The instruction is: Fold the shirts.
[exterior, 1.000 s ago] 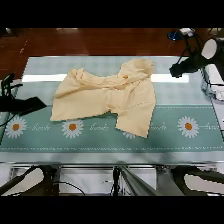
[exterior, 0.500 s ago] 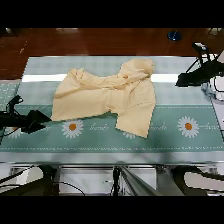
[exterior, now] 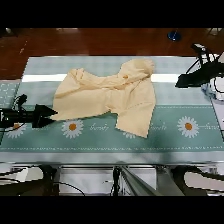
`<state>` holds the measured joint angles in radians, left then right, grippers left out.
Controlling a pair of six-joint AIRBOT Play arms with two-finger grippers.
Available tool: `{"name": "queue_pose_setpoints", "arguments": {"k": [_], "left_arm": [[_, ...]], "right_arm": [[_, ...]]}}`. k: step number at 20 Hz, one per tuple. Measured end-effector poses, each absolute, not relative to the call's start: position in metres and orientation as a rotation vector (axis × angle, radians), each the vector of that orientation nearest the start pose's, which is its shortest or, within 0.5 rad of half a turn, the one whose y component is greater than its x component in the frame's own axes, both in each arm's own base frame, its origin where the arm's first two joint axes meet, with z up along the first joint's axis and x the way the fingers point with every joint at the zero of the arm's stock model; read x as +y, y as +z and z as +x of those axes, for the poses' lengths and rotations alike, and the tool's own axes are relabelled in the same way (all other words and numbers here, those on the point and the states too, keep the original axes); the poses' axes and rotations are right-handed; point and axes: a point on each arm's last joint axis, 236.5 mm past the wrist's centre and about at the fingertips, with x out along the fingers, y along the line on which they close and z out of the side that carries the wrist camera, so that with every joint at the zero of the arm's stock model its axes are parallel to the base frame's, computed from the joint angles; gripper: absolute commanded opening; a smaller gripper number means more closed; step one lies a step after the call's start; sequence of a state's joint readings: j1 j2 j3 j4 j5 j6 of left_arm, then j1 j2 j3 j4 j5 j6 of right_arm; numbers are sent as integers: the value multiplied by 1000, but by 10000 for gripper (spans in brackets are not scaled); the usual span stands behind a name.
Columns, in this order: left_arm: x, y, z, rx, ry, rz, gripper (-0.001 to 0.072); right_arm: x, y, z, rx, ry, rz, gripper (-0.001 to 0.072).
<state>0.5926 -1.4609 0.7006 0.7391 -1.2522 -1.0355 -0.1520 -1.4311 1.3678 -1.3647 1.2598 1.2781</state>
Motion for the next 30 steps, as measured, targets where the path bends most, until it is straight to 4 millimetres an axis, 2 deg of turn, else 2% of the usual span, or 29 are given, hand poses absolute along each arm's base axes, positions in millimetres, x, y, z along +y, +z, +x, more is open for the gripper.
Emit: {"name": "queue_pose_setpoints", "arguments": {"k": [2, 3, 5, 8, 10, 13, 15, 18, 22, 26, 30], "left_arm": [[-9, -110, 287, 1419, -256, -988, 228], [-6, -116, 290, 1416, -234, -964, 154], [-5, -120, 296, 1400, -212, -950, 56], [-6, -121, 297, 1401, -213, -949, 44], [-7, -121, 297, 1401, -213, -947, 43], [-7, -121, 297, 1399, -220, -938, 44], [-7, -121, 297, 1398, -228, -930, 43], [-8, -121, 296, 1399, -236, -924, 43], [-9, -121, 294, 1407, -246, -923, 43], [-11, -119, 292, 1417, -253, -930, 43], [-13, -118, 290, 1425, -262, -937, 43]], "right_arm": [[-16, 19, 414, 1288, 191, 36, 459], [-14, 19, 413, 1291, 196, 41, 459], [-12, 19, 412, 1298, 205, 50, 459], [-12, 18, 410, 1306, 207, 59, 459], [-20, 15, 409, 1313, 193, 79, 461], [-29, 2, 407, 1344, 199, 225, 562], [-26, -10, 406, 1371, 243, 351, 563], [-14, -31, 404, 1422, 310, 480, 563], [11, -58, 405, 1483, 385, 536, 561], [43, -78, 403, 1535, 455, 518, 560], [74, -86, 401, 1561, 509, 482, 536]]}}
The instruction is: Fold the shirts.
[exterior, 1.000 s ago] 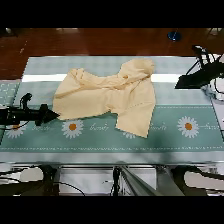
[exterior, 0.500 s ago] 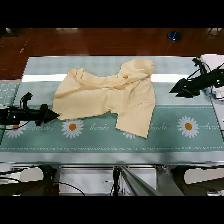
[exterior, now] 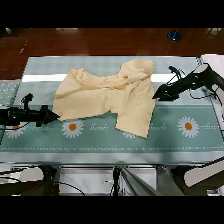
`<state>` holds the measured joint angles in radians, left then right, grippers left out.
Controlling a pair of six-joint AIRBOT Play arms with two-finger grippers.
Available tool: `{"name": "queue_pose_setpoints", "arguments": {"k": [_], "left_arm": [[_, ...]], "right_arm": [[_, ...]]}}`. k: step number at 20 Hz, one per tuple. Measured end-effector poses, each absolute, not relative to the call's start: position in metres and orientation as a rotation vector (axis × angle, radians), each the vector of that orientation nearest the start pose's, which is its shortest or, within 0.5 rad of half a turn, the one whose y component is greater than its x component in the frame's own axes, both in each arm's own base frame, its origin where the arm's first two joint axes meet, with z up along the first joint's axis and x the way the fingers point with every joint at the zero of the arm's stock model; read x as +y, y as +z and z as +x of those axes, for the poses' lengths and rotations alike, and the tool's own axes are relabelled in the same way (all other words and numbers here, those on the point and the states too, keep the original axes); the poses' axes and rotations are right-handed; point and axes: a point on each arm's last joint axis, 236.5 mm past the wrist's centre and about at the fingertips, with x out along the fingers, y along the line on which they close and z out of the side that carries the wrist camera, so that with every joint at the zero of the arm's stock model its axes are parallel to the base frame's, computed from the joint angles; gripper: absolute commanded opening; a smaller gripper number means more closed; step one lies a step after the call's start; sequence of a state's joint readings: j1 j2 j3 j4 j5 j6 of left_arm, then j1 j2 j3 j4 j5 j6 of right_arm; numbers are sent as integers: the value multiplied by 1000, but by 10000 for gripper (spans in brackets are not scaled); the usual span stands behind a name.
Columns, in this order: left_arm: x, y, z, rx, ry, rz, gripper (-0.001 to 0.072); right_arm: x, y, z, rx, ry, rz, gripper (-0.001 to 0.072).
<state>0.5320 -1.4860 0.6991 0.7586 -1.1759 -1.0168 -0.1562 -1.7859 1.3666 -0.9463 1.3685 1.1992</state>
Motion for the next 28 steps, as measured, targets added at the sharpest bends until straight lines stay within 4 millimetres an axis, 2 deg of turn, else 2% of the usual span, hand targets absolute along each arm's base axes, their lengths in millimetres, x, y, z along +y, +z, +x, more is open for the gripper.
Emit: {"name": "queue_pose_setpoints", "arguments": {"k": [1, 2, 3, 4, 5, 6, 8, 10, 12, 13, 15, 16, 18, 20, 22, 23, 25, 26, 27, 28], "left_arm": [[-13, -118, 290, 1425, -263, -938, 44], [-13, -118, 290, 1426, -263, -938, 43], [-13, -118, 290, 1426, -263, -938, 44], [-13, -117, 291, 1424, -263, -938, 43], [-12, -116, 292, 1421, -263, -937, 43], [-12, -115, 293, 1420, -265, -932, 43], [-7, -113, 298, 1412, -267, -908, 43], [-1, -106, 307, 1392, -273, -877, 42], [1, -85, 318, 1355, -311, -859, 40], [3, -70, 326, 1324, -329, -838, 40], [7, -24, 350, 1198, -358, -789, 40], [8, 8, 362, 1112, -373, -754, 40], [7, 84, 380, 918, -408, -676, 41], [0, 179, 381, 700, -438, -535, 41], [-14, 274, 360, 482, -441, -371, 40], [-22, 316, 345, 377, -430, -292, 40], [-38, 396, 305, 160, -383, -143, 41], [-45, 428, 282, 70, -345, -83, 41], [-52, 450, 262, 10, -314, -41, 41], [-59, 468, 239, -40, -286, -6, 41]], "right_arm": [[81, -88, 401, 1567, 510, 472, 492], [90, -89, 400, 1575, 517, 464, 492], [97, -90, 398, 1584, 525, 444, 427], [104, -93, 395, 1597, 531, 419, 305], [109, -95, 392, 1611, 529, 391, 110], [113, -98, 390, 1621, 530, 359, 25], [117, -101, 388, 1628, 526, 313, 24], [119, -94, 391, 1604, 525, 293, 24], [118, -73, 399, 1539, 523, 272, 23], [117, -57, 404, 1492, 526, 259, 24], [112, -6, 418, 1354, 528, 219, 23], [110, 22, 424, 1279, 528, 198, 23], [105, 102, 435, 1077, 521, 143, 23], [100, 194, 436, 844, 501, 78, 23], [92, 293, 422, 594, 457, 12, 22], [87, 342, 408, 472, 426, -15, 22], [74, 422, 371, 275, 351, -47, 22], [68, 452, 349, 198, 315, -59, 22], [62, 477, 326, 129, 282, -63, 22], [56, 494, 305, 85, 251, -67, 22]]}}
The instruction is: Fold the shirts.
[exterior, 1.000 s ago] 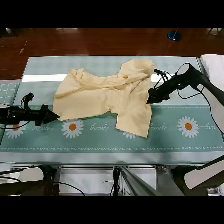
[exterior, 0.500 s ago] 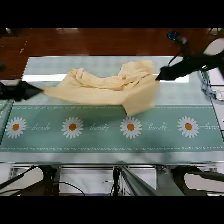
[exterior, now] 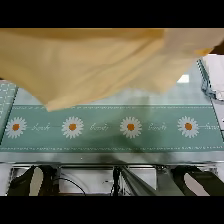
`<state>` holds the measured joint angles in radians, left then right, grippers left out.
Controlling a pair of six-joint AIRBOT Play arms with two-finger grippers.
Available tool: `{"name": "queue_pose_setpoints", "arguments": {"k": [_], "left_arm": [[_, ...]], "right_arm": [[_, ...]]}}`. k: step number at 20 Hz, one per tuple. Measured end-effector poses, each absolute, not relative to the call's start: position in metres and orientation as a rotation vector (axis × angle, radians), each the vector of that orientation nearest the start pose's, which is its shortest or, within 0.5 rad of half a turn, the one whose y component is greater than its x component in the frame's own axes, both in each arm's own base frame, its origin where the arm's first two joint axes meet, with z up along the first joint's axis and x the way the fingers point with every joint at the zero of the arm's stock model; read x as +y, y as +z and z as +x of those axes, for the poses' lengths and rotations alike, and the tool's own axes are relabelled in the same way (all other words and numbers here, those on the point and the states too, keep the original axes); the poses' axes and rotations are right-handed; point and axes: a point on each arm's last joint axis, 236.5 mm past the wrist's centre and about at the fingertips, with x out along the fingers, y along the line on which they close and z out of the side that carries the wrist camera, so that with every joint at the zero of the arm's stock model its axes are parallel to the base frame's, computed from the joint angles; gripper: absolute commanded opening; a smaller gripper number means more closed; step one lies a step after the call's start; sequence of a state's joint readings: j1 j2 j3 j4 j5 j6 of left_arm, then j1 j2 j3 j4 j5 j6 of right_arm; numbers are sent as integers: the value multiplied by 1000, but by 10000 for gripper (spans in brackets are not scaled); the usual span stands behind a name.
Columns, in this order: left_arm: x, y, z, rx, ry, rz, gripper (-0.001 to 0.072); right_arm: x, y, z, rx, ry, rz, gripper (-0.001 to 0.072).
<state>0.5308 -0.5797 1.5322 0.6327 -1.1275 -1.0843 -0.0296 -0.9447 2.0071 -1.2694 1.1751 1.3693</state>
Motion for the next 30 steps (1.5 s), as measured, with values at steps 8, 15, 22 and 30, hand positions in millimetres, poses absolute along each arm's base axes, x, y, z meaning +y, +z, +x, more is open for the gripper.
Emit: {"name": "queue_pose_setpoints", "arguments": {"k": [8, 15, 22, 30], "left_arm": [[-106, 498, 135, -128, -212, 69, 41], [-57, 405, 161, 244, -77, 14, 42], [7, 247, 260, 672, -89, -231, 41], [28, 147, 360, 832, -160, -336, 42]], "right_arm": [[24, 522, 196, 14, 98, -65, 22], [13, 423, 230, 441, 72, -61, 22], [26, 286, 380, 847, 174, -33, 22], [43, 149, 505, 988, 262, 21, 22]]}}
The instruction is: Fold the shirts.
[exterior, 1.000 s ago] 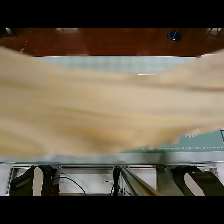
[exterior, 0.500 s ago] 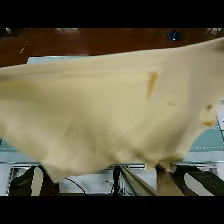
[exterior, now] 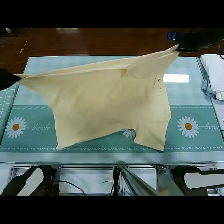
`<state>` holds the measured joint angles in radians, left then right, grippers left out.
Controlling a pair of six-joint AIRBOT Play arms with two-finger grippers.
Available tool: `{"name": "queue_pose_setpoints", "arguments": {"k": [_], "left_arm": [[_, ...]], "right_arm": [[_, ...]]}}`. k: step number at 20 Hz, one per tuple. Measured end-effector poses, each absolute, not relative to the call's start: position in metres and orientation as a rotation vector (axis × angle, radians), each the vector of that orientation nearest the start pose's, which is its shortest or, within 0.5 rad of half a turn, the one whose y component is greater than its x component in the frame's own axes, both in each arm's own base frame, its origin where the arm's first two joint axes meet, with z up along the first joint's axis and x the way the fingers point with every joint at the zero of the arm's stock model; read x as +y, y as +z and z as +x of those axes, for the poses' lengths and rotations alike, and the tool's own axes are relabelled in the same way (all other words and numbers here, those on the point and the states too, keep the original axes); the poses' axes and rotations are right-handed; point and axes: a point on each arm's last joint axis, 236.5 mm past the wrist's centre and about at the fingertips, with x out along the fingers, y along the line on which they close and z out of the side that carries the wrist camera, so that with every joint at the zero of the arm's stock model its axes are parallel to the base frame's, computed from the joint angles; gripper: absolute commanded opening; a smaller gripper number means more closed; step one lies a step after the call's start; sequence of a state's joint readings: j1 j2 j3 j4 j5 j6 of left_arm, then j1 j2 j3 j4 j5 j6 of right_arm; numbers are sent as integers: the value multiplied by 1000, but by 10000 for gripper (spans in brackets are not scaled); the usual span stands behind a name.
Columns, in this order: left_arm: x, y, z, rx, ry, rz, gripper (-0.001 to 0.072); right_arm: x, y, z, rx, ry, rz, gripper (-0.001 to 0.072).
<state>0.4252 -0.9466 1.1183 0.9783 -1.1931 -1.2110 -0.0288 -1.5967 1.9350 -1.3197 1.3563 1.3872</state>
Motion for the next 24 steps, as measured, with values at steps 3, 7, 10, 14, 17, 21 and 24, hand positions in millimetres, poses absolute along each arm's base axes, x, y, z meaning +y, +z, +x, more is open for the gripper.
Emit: {"name": "queue_pose_setpoints", "arguments": {"k": [3, 7, 10, 14, 17, 21, 24], "left_arm": [[18, 115, 395, 857, -185, -336, 42], [-12, 71, 434, 886, -226, -323, 42], [-30, 42, 450, 914, -244, -312, 41], [-25, 24, 459, 926, -219, -285, 42], [-15, 17, 459, 937, -197, -261, 42], [1, 8, 456, 961, -168, -188, 41], [6, 0, 454, 984, -160, -158, 42]], "right_arm": [[46, 123, 534, 967, 266, 52, 23], [52, 90, 561, 956, 276, 98, 23], [54, 66, 573, 966, 284, 105, 24], [50, 55, 589, 927, 271, 85, 23], [46, 56, 600, 885, 255, 77, 23], [39, 55, 604, 873, 233, 48, 24], [36, 47, 601, 901, 227, 29, 24]]}}
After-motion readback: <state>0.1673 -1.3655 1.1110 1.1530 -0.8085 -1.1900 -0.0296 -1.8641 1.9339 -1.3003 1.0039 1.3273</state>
